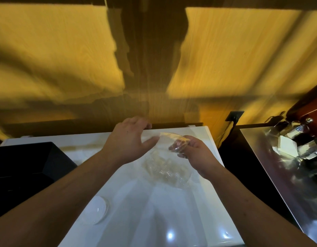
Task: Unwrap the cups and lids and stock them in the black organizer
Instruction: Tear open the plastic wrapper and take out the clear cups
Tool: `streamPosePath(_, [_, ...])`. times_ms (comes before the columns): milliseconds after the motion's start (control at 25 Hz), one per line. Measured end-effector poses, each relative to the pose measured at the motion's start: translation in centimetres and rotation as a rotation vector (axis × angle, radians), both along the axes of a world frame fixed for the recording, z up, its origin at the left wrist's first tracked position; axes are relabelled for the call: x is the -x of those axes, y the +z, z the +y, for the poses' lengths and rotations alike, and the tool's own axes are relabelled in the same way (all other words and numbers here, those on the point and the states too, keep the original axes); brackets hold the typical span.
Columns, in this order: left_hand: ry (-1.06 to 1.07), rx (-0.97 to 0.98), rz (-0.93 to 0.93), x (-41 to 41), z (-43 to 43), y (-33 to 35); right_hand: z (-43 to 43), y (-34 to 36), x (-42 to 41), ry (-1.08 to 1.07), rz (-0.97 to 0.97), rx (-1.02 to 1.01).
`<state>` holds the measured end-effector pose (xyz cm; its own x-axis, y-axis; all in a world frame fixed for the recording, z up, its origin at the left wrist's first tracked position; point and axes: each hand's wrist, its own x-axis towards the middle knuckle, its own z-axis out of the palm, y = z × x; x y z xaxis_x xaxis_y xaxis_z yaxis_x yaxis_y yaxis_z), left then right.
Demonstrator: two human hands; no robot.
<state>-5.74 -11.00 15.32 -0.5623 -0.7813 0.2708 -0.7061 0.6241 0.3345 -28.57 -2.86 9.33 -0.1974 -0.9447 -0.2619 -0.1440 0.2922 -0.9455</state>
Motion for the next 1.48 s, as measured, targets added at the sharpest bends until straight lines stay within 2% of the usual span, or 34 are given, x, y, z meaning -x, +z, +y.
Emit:
streamPosePath(160, [0.074, -0.068, -0.130, -1.8, 0.3, -2.9, -0.2, 1.0, 0.5, 0.000, -0.059, 0.035])
streamPosePath(320, [0.033, 0.032, -0.004, -1.9, 0.4, -3.9, -0.3, 1.1, 1.9, 0.021, -0.151, -0.027])
streamPosePath(480, [-0.053, 0.056, -0.051, -1.1, -0.1, -2.5, 0.1, 0.4, 2.9, 0.025, -0.073, -0.070])
streamPosePath(760, [-0.100, -0.185, -0.325, -0.5, -0.5, -1.4, 1.0, -0.6, 3.4, 0.050, 0.077, -0.093])
streamPosePath(840, [-0.136, -0.084, -0.372, -0.5, -0.3, -0.8, 1.4, -0.6, 3.2, 0.052, 0.126, -0.072])
streamPosePath(920, [-0.203, 0.115, -0.386, -0.3, -0.1, -0.1, 1.6, -0.6, 3.0, 0.074, 0.233, -0.060])
streamPosePath(1000, [-0.239, 0.167, -0.353, 0.0, -0.1, 0.7, 1.8, -0.8, 3.0, 0.069, 0.279, -0.053])
streamPosePath(1120, [-0.223, 0.037, -0.296, 0.2, 0.1, 1.9, 1.8, -0.8, 3.4, 0.069, 0.307, -0.050])
streamPosePath(1280, [-0.213, -0.033, -0.337, 0.2, 0.0, 3.2, 1.4, -1.1, 3.7, 0.127, 0.386, -0.055])
streamPosePath(1480, [-0.080, -0.138, -0.313, 0.2, 0.1, 3.7, 1.3, -1.9, 3.5, 0.065, 0.460, -0.011])
